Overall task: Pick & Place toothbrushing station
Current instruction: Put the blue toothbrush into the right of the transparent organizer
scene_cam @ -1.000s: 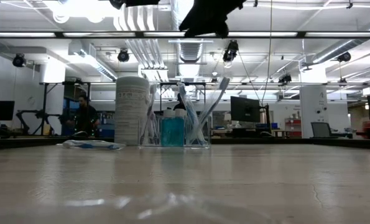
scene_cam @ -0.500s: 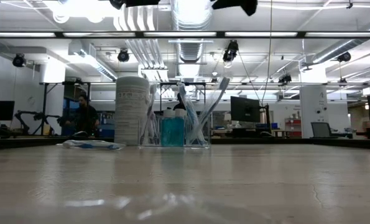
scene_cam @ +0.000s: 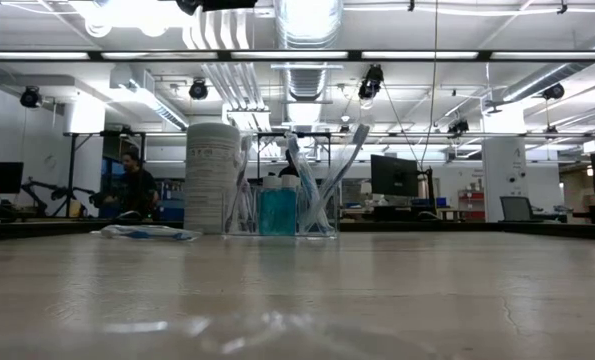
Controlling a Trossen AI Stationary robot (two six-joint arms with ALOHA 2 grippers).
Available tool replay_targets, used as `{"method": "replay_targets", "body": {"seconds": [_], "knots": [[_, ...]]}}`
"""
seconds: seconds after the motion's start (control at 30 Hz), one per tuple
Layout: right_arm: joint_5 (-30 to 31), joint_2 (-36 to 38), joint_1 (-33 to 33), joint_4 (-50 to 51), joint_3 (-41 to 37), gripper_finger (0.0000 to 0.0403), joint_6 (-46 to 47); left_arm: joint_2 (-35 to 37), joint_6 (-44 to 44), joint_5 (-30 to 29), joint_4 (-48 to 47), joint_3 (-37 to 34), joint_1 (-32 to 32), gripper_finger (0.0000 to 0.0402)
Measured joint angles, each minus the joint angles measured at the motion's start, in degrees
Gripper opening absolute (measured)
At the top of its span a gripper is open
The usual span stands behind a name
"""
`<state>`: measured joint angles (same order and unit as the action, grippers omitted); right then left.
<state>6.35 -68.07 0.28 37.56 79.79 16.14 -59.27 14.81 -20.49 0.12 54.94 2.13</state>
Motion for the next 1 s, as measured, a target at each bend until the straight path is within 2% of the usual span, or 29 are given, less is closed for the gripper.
{"method": "replay_targets", "body": {"seconds": [0.17, 0.23, 0.43, 0.67, 1.0], "knots": [[-10.5, 0.6, 1.5, 0.7, 0.0, 0.0093, 0.4, 0.0, 0.0, 0.0, 0.0, 0.0, 0.0, 0.0138], [-12.6, 0.6, 2.2, 1.5, -0.1, 0.0091, 2.3, 0.0, 0.0, 0.0, 0.0, 0.0, 0.0, 0.0138], [-12.9, 0.5, 3.9, 5.2, -0.3, 0.0091, 5.8, 0.0, 0.0, 0.0, 0.0, 0.0, 0.0, 0.0138], [-10.9, 0.5, 3.9, 14.0, -0.9, 0.0084, 17.7, 0.0, 0.0, 0.0, 0.0, 0.0, 0.0, 0.0138], [-9.5, 0.5, 6.3, 14.3, -2.5, 0.0069, 31.3, 0.0, 0.0, 0.0, 0.0, 0.0, 0.0, 0.0138]]}}
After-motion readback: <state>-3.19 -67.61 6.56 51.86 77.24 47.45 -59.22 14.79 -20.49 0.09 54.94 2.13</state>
